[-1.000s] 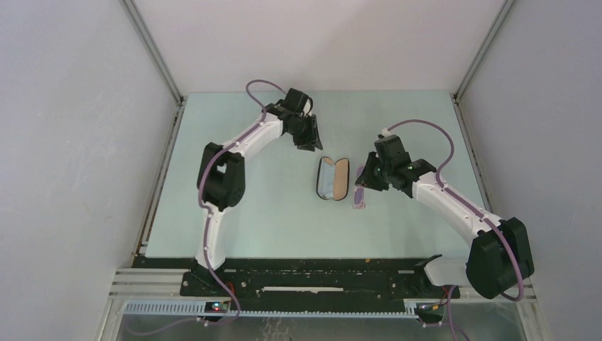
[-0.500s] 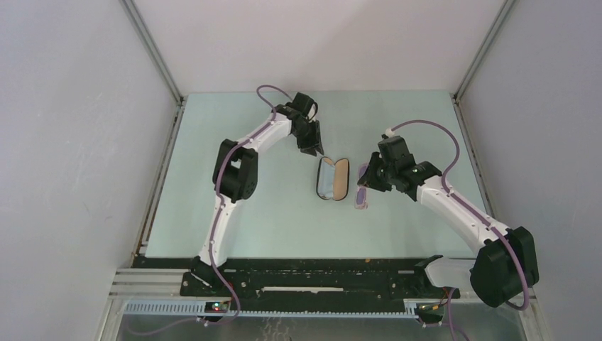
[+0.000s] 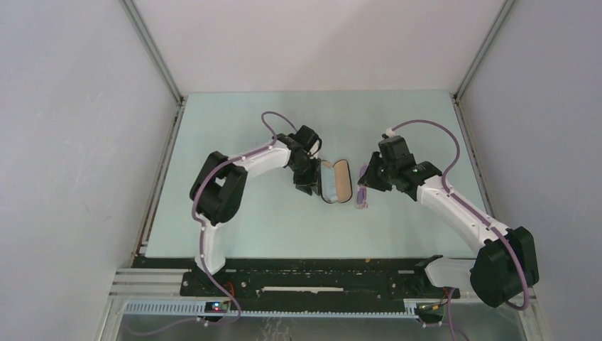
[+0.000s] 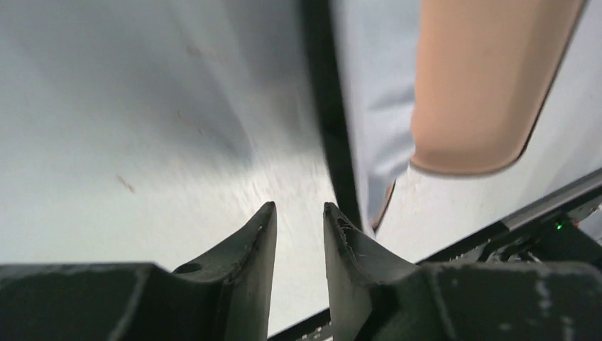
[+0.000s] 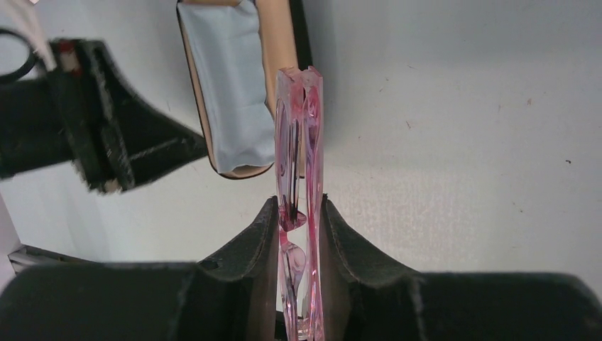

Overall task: Organize the sunglasses
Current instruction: Adjust the sunglasses case at the center of the board.

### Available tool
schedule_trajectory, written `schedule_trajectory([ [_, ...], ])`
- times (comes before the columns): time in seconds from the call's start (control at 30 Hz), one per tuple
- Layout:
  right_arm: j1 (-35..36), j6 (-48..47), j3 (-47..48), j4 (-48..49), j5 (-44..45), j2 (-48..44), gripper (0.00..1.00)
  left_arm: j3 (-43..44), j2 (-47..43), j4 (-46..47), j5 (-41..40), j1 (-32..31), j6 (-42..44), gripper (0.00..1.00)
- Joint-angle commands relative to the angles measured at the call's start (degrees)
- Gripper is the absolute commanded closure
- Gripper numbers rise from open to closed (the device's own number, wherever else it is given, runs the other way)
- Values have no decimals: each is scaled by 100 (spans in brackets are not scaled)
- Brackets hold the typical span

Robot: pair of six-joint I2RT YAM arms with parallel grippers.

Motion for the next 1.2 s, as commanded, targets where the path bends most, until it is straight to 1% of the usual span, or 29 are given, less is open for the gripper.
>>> schedule_trajectory([
  [0.0, -119, -97, -25, 47, 117, -119, 71, -251, -1079, 125, -689, -81, 217, 64],
  [0.07, -234, -135, -30, 53, 80, -157, 71, -15, -1274, 25, -975, -78, 460, 63],
  [0.13, -371, -192, -30, 41, 37, -188, 71, 277, -1361, 38, -987, -102, 765, 61],
  [0.23, -547, -266, -58, 0, -7, -268, 71, 777, -1252, 105, -1019, -180, 1257, 54],
  [0.3, -670, -292, -109, -23, -72, -361, 71, 1189, -1022, 101, -849, -207, 1631, 51],
  [0.43, -810, -349, -206, -98, -131, -547, 71, 1977, -491, 20, -359, -240, 2337, 49],
  [0.57, -908, -385, -308, -159, -177, -690, 70, 2587, 61, -123, -293, -328, 3203, 47],
  [0.67, -986, -398, -375, -166, -227, -754, 70, 2724, 216, -95, -171, -446, 3869, 47],
  [0.7, -1014, -405, -389, -171, -249, -764, 70, 2660, 191, 40, -269, -506, 4034, 47],
  [0.77, -1062, -435, -406, -176, -278, -772, 70, 2562, 171, 346, -531, -576, 4078, 47],
  [0.93, -1175, -491, -439, -126, -368, -734, 70, 3393, 691, 395, -580, -536, 3394, 46],
  [1.0, -1196, -504, -434, -115, -387, -706, 70, 3813, 983, 293, -317, -534, 3069, 44],
  [1.1, -1243, -532, -441, -130, -395, -716, 70, 4550, 1528, -183, 54, -556, 2738, 43],
  [1.17, -1311, -552, -455, -148, -421, -749, 70, 4458, 1588, -253, 203, -598, 2839, 43],
])
